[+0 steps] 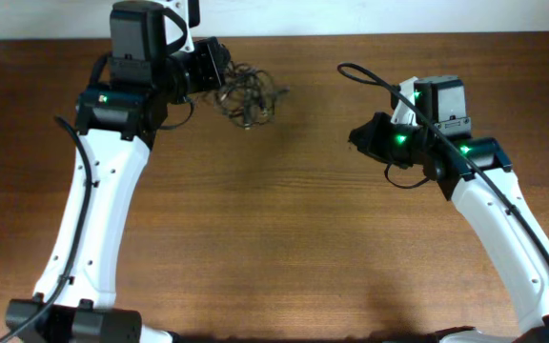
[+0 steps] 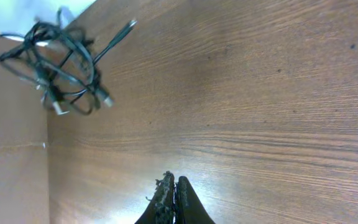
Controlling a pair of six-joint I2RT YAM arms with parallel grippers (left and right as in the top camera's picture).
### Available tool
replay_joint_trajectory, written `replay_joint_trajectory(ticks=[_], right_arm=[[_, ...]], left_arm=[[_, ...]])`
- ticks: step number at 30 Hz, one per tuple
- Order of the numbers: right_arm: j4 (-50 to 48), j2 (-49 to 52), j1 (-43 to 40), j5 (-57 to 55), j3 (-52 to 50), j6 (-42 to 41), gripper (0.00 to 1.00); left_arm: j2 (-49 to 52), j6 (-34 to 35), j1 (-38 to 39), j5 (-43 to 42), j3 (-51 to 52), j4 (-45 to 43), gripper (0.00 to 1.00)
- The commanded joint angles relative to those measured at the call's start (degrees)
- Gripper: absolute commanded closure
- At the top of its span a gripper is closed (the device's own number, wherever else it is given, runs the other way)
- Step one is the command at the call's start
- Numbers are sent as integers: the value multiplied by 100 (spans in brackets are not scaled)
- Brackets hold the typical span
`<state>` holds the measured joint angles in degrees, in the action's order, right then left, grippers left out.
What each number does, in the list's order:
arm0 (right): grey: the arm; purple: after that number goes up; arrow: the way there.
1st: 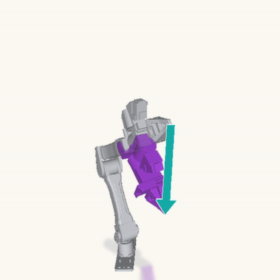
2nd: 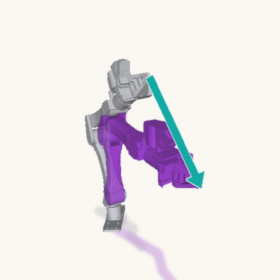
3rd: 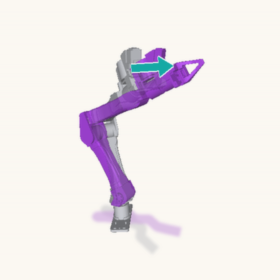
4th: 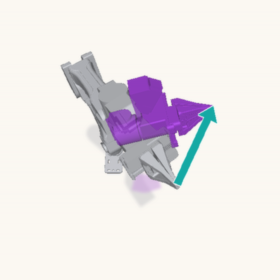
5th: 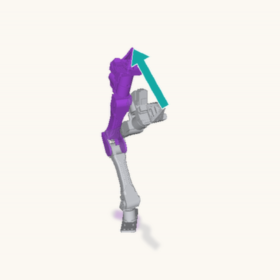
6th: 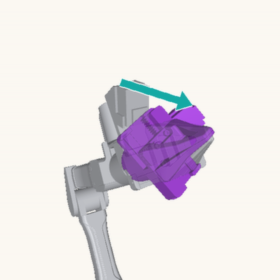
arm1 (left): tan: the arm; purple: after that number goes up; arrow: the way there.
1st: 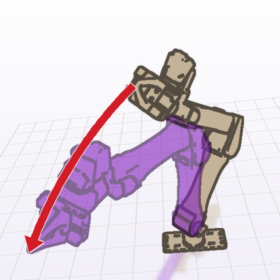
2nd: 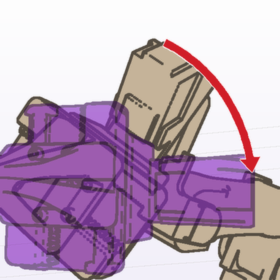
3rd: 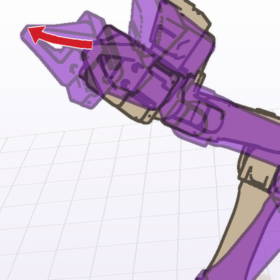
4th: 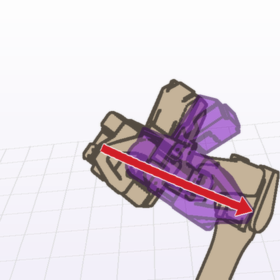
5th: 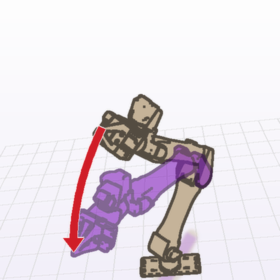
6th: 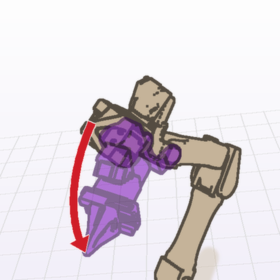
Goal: Untangle cables
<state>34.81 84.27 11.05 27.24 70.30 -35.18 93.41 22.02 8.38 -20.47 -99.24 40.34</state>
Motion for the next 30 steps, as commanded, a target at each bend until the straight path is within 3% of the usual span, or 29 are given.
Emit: replay_joint_trajectory(ticks=[1, 8, 30], right_arm=[[22, -79, -20, 286, 11, 92, 96], [42, -79, -13, 632, 11, 92, 96], [-127, -76, 28, 981, 11, 350, 96]], left_arm=[[131, -66, -20, 33, -131, -61, 100], [131, -66, -20, -420, -131, 28, 100], [131, -15, -24, -780, -131, 551, 100]])
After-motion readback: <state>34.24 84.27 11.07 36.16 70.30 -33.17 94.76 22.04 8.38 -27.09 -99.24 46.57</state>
